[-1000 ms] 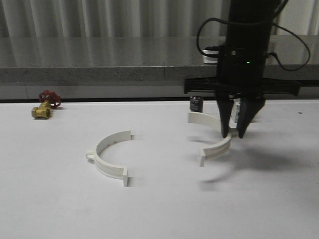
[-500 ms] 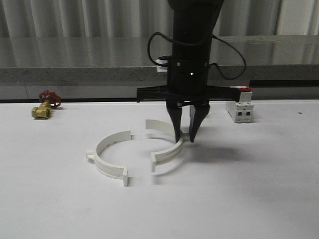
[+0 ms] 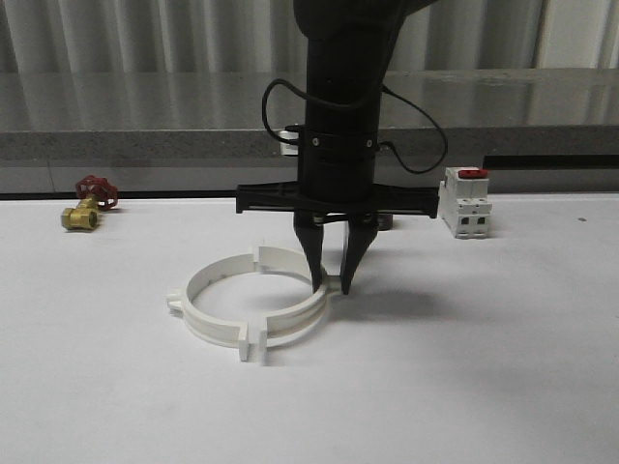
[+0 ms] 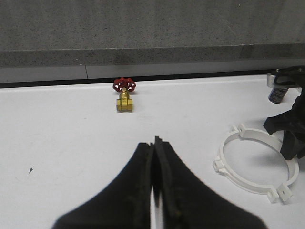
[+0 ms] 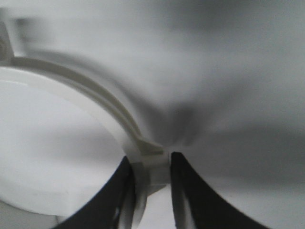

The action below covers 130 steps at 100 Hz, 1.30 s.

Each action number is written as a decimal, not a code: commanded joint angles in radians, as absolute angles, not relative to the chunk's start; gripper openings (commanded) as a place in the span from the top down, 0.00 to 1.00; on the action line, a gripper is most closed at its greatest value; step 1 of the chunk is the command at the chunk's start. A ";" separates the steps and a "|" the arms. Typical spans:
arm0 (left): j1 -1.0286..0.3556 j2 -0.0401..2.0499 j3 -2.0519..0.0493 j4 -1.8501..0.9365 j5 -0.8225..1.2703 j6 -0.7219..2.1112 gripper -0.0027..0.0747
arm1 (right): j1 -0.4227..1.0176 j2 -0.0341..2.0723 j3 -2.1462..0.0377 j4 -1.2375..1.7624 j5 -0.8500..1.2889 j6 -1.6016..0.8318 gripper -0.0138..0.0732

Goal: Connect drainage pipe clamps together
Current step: 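Carry the clamp half toward the first half and join their ends, then open the right gripper and lift it away from the ring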

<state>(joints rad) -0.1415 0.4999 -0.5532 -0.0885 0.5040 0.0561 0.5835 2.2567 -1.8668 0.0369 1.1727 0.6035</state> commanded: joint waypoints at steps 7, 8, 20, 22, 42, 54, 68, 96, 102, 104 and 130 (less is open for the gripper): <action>-0.139 0.502 -0.581 -0.094 0.430 0.057 0.98 | 0.585 2.211 -1.895 0.059 1.174 0.623 0.74; -0.139 0.502 -0.581 -0.094 0.430 0.057 0.98 | 0.585 2.212 -1.895 0.060 1.175 0.625 0.74; -0.139 0.502 -0.581 -0.094 0.430 0.057 0.98 | 0.585 2.215 -1.895 0.072 1.174 0.635 0.74; -0.139 0.502 -0.581 -0.094 0.430 0.057 0.98 | 0.585 2.215 -1.895 0.072 1.174 0.635 0.74; -0.139 0.502 -0.581 -0.094 0.430 0.057 0.98 | 0.585 2.215 -1.895 0.072 1.169 0.639 0.53; -0.139 0.502 -0.581 -0.094 0.430 0.057 0.98 | 0.585 2.214 -1.895 0.068 1.155 0.638 0.33; -0.139 0.502 -0.581 -0.094 0.430 0.057 0.98 | 0.585 2.192 -1.895 0.058 1.141 0.607 0.32; -0.139 0.502 -0.581 -0.094 0.430 0.057 0.98 | 0.585 2.083 -1.895 -0.048 1.220 0.425 0.34; -0.139 0.502 -0.581 -0.094 0.430 0.057 0.98 | 0.585 2.058 -1.895 -0.077 1.246 0.395 0.42; -0.139 0.502 -0.581 -0.094 0.430 0.057 0.98 | 0.585 2.050 -1.895 -0.087 1.253 0.390 0.47; -0.139 0.502 -0.581 -0.094 0.430 0.057 0.98 | 0.549 1.964 -1.892 -0.129 1.263 0.343 0.91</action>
<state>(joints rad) -0.1415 0.4999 -0.5532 -0.0885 0.5040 0.0561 0.5725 2.0569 -1.8668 -0.1002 1.2222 0.3781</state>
